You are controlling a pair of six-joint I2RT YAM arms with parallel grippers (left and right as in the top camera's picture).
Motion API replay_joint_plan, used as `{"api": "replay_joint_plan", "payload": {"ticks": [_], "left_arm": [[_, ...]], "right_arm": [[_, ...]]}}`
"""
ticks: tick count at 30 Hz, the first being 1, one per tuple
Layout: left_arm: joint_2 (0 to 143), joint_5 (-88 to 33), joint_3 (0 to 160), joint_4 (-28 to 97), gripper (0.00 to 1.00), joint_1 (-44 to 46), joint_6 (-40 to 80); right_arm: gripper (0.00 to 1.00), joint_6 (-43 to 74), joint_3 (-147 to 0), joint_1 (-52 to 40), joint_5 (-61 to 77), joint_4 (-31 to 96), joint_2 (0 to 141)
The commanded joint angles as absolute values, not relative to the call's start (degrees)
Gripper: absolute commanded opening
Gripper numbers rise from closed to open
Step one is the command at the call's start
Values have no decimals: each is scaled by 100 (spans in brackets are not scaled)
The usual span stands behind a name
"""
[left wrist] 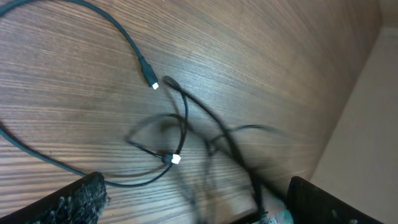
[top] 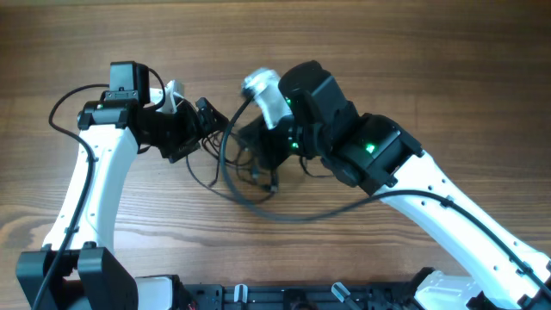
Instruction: Untangle cables
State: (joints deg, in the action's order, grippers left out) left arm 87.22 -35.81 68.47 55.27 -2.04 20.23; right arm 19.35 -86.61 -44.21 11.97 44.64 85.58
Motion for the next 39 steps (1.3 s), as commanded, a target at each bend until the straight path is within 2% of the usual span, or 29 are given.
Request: {"api": "replay_joint_plan", "payload": {"ticks": [1, 5, 13, 17, 20, 22, 24, 26, 27, 29, 30, 32, 33, 34, 36, 39], "left_arm": [[8700, -3785, 6849, 5666, 95, -213, 1839], [8700, -3548, 6849, 5653, 96, -215, 1844], [8702, -3026, 6847, 5852, 95, -213, 1844], [8702, -3035, 6849, 5774, 95, -213, 1863], [8702, -3035, 6847, 5669, 96, -215, 2047], [8702, -3033, 6849, 5623, 96, -213, 2189], [8702, -3030, 6849, 5634, 96, -215, 2349], [8702, -3030, 6847, 5636, 94, -215, 2443], [8702, -3033, 6847, 5638, 94, -213, 2449], [8702, -3033, 6847, 5651, 95, -213, 2447], [8702, -3030, 6847, 5662, 95, -213, 2447], [8702, -3033, 6847, 5686, 96, -213, 2447], [8702, -3030, 6847, 5699, 96, -213, 2447], [8702, -3033, 6847, 5701, 96, -213, 2447], [8702, -3030, 6847, 5695, 97, -215, 2447], [8702, -3033, 6849, 5653, 98, -213, 2447]], "right_arm": [[4, 2950, -8670, -4324, -421, 4571, 8532], [4, 2088, -8676, -4200, 1369, 3938, 8355], [4, 2427, -9021, -3168, 871, 3712, 7470], [5, 2320, -9006, -2982, 1820, 4042, 7397], [5, 1437, -8855, -2982, 3260, 4353, 7550], [4, 777, -8803, -2982, 3529, 4759, 7767], [4, 1260, -8803, -2963, 2923, 5030, 7996], [4, 2471, -8807, -2915, 2432, 5041, 8121], [4, 2823, -8823, -2875, 2661, 4823, 8123], [4, 2626, -9039, -2729, 3892, 4034, 8058], [7, 2543, -9212, -2613, 4534, 3625, 8005], [25, 2703, -9677, -2314, 5417, 2856, 7896], [25, 2823, -9845, -2209, 5537, 2685, 7859], [19, 2976, -10110, -2025, 5527, 2604, 7806], [17, 2985, -10414, -1769, 5258, 2814, 7749], [6, 2818, -10440, -1680, 4298, 3640, 7693]]}}
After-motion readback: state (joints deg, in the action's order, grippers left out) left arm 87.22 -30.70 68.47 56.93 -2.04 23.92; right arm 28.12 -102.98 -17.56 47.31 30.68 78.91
